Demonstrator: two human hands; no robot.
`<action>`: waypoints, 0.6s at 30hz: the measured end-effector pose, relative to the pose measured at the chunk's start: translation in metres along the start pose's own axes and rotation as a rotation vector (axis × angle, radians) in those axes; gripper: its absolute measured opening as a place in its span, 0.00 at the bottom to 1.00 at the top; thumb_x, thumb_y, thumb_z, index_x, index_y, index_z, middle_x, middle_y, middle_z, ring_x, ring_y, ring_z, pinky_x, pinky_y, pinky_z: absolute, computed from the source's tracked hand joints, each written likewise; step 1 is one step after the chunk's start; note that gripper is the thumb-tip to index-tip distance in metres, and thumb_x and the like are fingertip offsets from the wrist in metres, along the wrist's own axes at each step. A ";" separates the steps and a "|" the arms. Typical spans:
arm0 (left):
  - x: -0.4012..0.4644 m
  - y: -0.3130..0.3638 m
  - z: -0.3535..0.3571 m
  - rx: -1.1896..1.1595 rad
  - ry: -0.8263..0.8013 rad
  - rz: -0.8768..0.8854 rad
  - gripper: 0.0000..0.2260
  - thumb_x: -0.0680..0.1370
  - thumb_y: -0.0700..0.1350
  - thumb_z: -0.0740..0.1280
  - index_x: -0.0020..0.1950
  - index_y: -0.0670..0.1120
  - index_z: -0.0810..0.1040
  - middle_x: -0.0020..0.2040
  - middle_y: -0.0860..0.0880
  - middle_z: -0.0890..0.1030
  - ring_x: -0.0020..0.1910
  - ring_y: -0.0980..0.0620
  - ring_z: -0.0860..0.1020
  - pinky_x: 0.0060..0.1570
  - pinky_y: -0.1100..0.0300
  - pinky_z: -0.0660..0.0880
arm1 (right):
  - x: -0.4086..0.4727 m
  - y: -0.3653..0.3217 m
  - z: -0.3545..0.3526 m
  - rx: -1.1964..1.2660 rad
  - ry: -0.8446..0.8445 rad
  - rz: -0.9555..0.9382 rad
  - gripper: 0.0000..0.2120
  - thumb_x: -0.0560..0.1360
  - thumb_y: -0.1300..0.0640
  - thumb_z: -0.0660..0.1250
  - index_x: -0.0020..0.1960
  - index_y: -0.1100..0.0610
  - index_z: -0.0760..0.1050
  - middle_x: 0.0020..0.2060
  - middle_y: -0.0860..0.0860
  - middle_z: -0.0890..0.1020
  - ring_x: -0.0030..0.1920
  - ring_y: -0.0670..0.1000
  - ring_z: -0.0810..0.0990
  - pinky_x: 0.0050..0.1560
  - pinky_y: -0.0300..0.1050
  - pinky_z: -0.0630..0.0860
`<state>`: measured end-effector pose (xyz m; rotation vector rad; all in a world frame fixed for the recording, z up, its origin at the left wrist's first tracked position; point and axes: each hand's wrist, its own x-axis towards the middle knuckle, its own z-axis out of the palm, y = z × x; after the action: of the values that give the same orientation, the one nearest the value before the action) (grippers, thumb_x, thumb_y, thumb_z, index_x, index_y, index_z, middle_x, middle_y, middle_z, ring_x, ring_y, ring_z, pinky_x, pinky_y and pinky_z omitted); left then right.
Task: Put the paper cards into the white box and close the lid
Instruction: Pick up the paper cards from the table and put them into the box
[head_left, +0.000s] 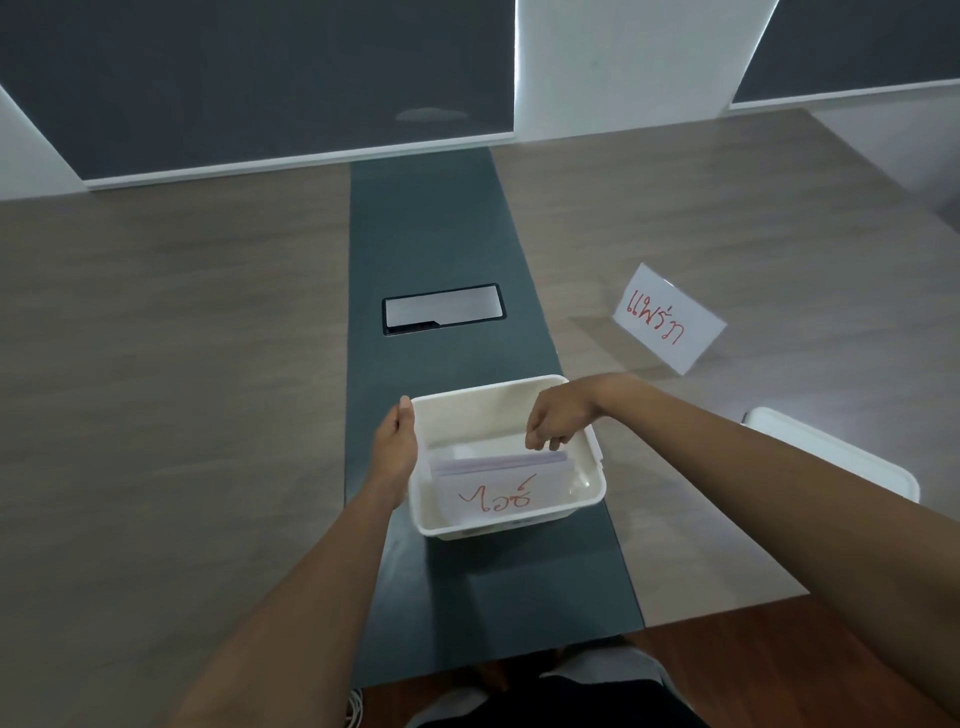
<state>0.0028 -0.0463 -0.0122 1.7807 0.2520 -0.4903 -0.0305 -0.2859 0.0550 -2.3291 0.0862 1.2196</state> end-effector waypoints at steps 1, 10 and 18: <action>0.001 0.001 0.002 0.015 -0.001 0.012 0.22 0.84 0.59 0.54 0.52 0.42 0.77 0.46 0.49 0.77 0.45 0.52 0.74 0.46 0.60 0.71 | -0.003 0.004 -0.006 0.050 0.041 -0.035 0.14 0.79 0.56 0.63 0.60 0.59 0.81 0.57 0.52 0.83 0.56 0.52 0.83 0.57 0.41 0.79; 0.017 0.016 0.044 0.090 -0.053 0.026 0.19 0.83 0.59 0.56 0.52 0.46 0.78 0.46 0.51 0.78 0.45 0.53 0.74 0.52 0.56 0.71 | -0.021 0.068 -0.050 0.396 0.424 -0.144 0.11 0.79 0.58 0.62 0.52 0.61 0.82 0.45 0.56 0.85 0.39 0.51 0.82 0.46 0.45 0.80; 0.022 0.023 0.075 0.110 -0.059 0.057 0.16 0.84 0.56 0.56 0.48 0.48 0.77 0.46 0.53 0.76 0.45 0.55 0.73 0.48 0.61 0.69 | -0.010 0.142 -0.086 0.128 0.876 0.032 0.11 0.77 0.57 0.62 0.51 0.60 0.81 0.52 0.57 0.82 0.54 0.58 0.80 0.58 0.51 0.75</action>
<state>0.0175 -0.1260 -0.0171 1.8722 0.1353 -0.5234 -0.0120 -0.4504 0.0461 -2.5664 0.4785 0.1202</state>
